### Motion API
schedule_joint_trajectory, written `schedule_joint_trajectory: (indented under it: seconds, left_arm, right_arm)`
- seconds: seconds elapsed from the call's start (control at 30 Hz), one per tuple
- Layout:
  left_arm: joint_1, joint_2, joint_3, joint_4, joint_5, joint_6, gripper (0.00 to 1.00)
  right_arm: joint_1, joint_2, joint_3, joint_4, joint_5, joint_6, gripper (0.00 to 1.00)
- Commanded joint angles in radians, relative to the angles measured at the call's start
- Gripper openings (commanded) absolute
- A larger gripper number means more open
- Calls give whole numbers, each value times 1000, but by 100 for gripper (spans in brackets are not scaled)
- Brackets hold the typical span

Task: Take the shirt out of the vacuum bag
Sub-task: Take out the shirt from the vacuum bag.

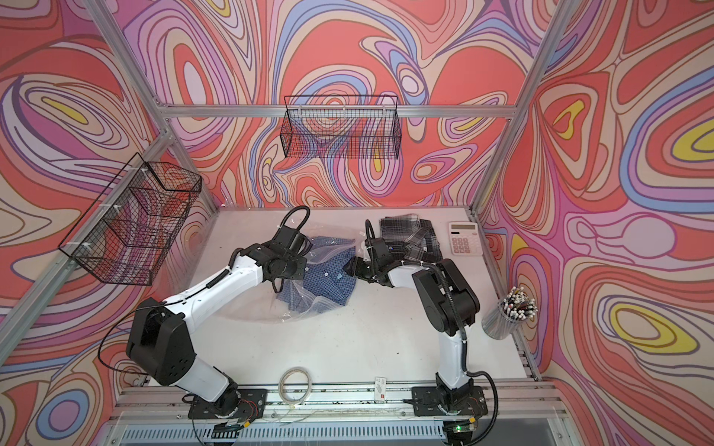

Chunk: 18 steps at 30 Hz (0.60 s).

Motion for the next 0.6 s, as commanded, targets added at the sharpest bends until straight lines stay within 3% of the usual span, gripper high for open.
schedule_joint_trajectory:
  seconds: [0.0,0.2,0.4,0.57]
  left_arm:
    - [-3,-13,30,-41,-1,-7,0]
    - [-3,-13,38,-47,-7,0,0]
    - [-3,-3,38,-38,4,0,0]
    - [-6,14,56,-31,16,1,0]
  right_arm:
    - [9,46,14,38,-17,31,66]
    - [15,46,46,-26,15,32,62]
    - [16,-67,48,-203,146,-34,61]
    - [16,-134,42,-228,160,-64,61]
